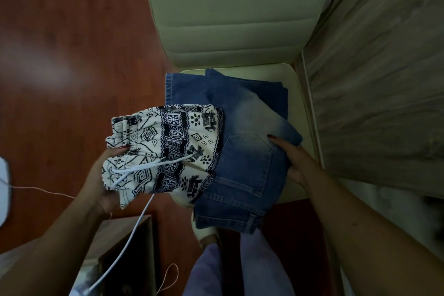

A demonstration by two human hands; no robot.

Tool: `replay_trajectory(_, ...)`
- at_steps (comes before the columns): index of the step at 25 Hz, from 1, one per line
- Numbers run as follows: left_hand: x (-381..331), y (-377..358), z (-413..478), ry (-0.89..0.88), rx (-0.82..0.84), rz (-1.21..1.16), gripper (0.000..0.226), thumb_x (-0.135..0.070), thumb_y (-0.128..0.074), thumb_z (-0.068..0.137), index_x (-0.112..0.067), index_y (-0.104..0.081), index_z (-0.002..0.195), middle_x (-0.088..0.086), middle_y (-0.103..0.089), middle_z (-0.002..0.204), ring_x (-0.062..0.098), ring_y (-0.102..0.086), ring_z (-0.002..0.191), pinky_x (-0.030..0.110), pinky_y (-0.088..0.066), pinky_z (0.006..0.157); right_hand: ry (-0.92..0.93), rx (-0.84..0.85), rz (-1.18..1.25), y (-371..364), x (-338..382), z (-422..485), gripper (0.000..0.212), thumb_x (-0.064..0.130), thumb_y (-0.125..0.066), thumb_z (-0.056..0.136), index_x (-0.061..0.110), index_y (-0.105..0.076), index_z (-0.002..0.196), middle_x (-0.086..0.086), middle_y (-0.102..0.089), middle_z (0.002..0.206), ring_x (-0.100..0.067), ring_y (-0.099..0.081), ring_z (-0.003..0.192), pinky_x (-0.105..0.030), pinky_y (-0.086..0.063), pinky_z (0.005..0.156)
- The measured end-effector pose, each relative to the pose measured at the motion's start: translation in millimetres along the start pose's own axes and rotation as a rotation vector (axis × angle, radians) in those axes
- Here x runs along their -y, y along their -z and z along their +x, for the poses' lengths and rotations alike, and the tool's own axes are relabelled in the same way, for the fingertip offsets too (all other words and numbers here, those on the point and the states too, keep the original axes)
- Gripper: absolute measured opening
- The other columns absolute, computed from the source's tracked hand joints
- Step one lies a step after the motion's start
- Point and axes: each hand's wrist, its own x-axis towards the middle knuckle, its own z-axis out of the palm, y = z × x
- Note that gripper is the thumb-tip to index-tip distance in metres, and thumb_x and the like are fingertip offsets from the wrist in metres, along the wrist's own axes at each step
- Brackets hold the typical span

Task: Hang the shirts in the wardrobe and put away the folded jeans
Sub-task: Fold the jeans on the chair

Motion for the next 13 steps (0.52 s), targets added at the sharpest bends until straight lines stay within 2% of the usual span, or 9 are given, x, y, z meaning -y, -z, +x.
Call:
replay_trajectory(1,-2.0,-1.8,-0.9,0.018,0.010,-0.015,0.076,-0.035,-0.087,0.030,-0.017,-0.071,0.101,0.014,-0.069,0.115,0.029,-0.072,0.083,0.042,-0.061,0.067,0.037,-0.006,0.019,-0.7,-0.6,-5.6,0.037,0.021,-0.072,0.080,0.017,-0.064,0.116,-0.005,-0.072,0.109,-0.023,-0.068,0.099,-0.039,-0.055,0.084)
replay_trajectory(2,-4.6,-6.9,-2.9,0.036,0.024,0.005,0.068,-0.034,-0.084,0.039,-0.016,-0.071,0.103,0.015,-0.067,0.118,0.029,-0.072,0.083,0.042,-0.061,0.068,0.064,-0.018,0.038,1.1,-0.4,-13.5,0.037,0.021,-0.072,0.080,0.017,-0.064,0.115,-0.006,-0.071,0.111,-0.023,-0.068,0.100,-0.039,-0.055,0.084)
replay_trajectory(4,-7.2,-17.7,-5.5,0.038,0.074,0.043,0.024,-0.025,-0.068,0.063,-0.016,-0.078,0.082,0.013,-0.075,0.099,0.024,-0.074,0.071,0.034,-0.060,0.055,0.099,-0.055,0.073,9.1,5.1,-37.1,0.040,0.022,-0.073,0.078,0.016,-0.064,0.116,-0.006,-0.071,0.113,-0.023,-0.069,0.101,-0.038,-0.055,0.081)
replay_trajectory(5,-5.2,-25.4,-4.6,0.033,0.082,0.077,0.021,-0.019,-0.058,0.073,-0.016,-0.079,0.073,0.011,-0.077,0.089,0.021,-0.073,0.066,0.031,-0.059,0.051,0.144,-0.076,0.079,16.7,10.8,-50.9,0.043,0.023,-0.072,0.078,0.014,-0.063,0.118,-0.007,-0.070,0.114,-0.023,-0.068,0.102,-0.037,-0.055,0.080)
replay_trajectory(6,-1.5,-35.9,-2.6,0.053,0.098,0.141,0.028,-0.017,-0.052,0.081,-0.015,-0.079,0.076,0.012,-0.076,0.090,0.021,-0.074,0.068,0.032,-0.060,0.053,0.206,-0.103,0.073,26.6,19.4,-65.9,0.044,0.023,-0.071,0.079,0.012,-0.062,0.120,-0.006,-0.071,0.114,-0.023,-0.068,0.103,-0.035,-0.056,0.077)
replay_trajectory(7,2.4,-48.5,-0.2,0.083,0.140,0.182,0.028,-0.018,-0.050,0.086,-0.011,-0.077,0.090,0.016,-0.074,0.101,0.024,-0.074,0.078,0.035,-0.062,0.061,0.267,-0.143,0.075,35.4,31.3,-84.3,0.042,0.022,-0.068,0.080,0.011,-0.062,0.120,-0.004,-0.072,0.111,-0.021,-0.069,0.100,-0.032,-0.057,0.072)
replay_trajectory(9,8.6,-77.0,4.0,0.102,0.196,0.276,0.031,-0.016,-0.052,0.088,-0.005,-0.065,0.114,0.019,-0.070,0.113,0.027,-0.072,0.092,0.037,-0.061,0.072,0.373,-0.199,0.100,50.1,55.2,-119.0,0.038,0.019,-0.064,0.082,0.010,-0.062,0.119,-0.001,-0.073,0.105,-0.017,-0.071,0.094,-0.028,-0.060,0.065)
replay_trajectory(13,13.4,-136.2,12.4,0.184,0.373,0.256,0.035,-0.013,-0.052,0.088,0.003,-0.061,0.118,0.023,-0.068,0.114,0.029,-0.070,0.096,0.040,-0.059,0.082,0.532,-0.235,0.110,68.2,86.7,-163.9,0.034,0.014,-0.061,0.084,0.009,-0.062,0.117,0.000,-0.072,0.103,-0.014,-0.071,0.092,-0.024,-0.058,0.065)
